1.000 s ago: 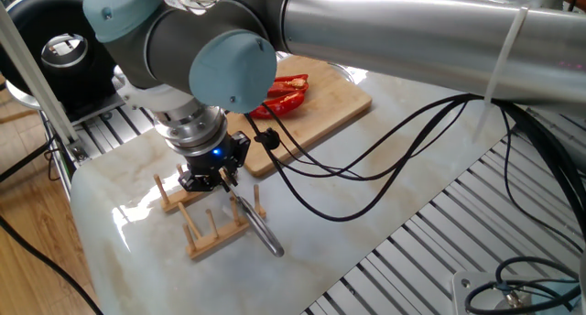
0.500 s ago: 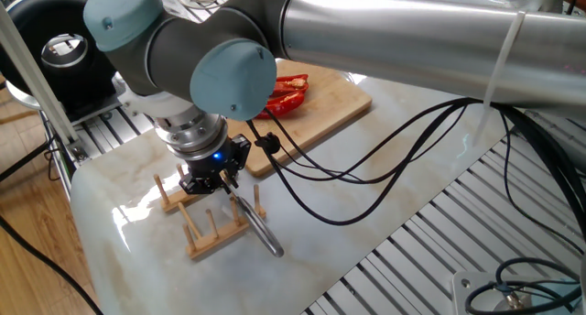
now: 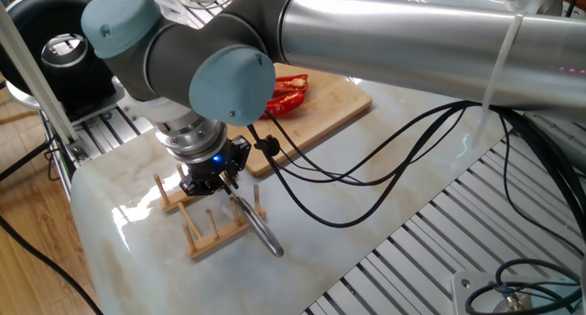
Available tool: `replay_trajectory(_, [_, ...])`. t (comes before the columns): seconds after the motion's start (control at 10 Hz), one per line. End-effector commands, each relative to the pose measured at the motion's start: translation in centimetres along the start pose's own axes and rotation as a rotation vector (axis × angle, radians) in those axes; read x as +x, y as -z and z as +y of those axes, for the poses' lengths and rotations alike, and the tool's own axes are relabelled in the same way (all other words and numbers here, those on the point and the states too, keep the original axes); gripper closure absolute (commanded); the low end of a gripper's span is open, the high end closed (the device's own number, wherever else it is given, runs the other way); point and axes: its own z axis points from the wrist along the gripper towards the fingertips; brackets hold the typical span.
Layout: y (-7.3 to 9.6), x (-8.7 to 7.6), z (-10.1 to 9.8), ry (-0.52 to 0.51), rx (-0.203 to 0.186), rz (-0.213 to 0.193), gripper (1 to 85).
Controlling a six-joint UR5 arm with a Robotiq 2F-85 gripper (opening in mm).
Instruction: Chop the chili peppers
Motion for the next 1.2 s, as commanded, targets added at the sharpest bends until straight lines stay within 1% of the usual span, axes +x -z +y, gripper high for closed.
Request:
replay_trajectory(0.0, [-0.21, 0.04, 0.33, -0.014, 0.000, 0.000, 67.0])
replay_trajectory(0.3, [-0.32, 0.08, 0.47, -0.015, 0.000, -0.003, 67.0])
replay_trajectory(0.8, [-0.54, -0.04, 0.14, -0.015, 0.013, -0.008, 69.0])
replay_trajectory(1.1, [-0.71, -0.07, 0.18, -0.018, 0.012, -0.010, 69.3])
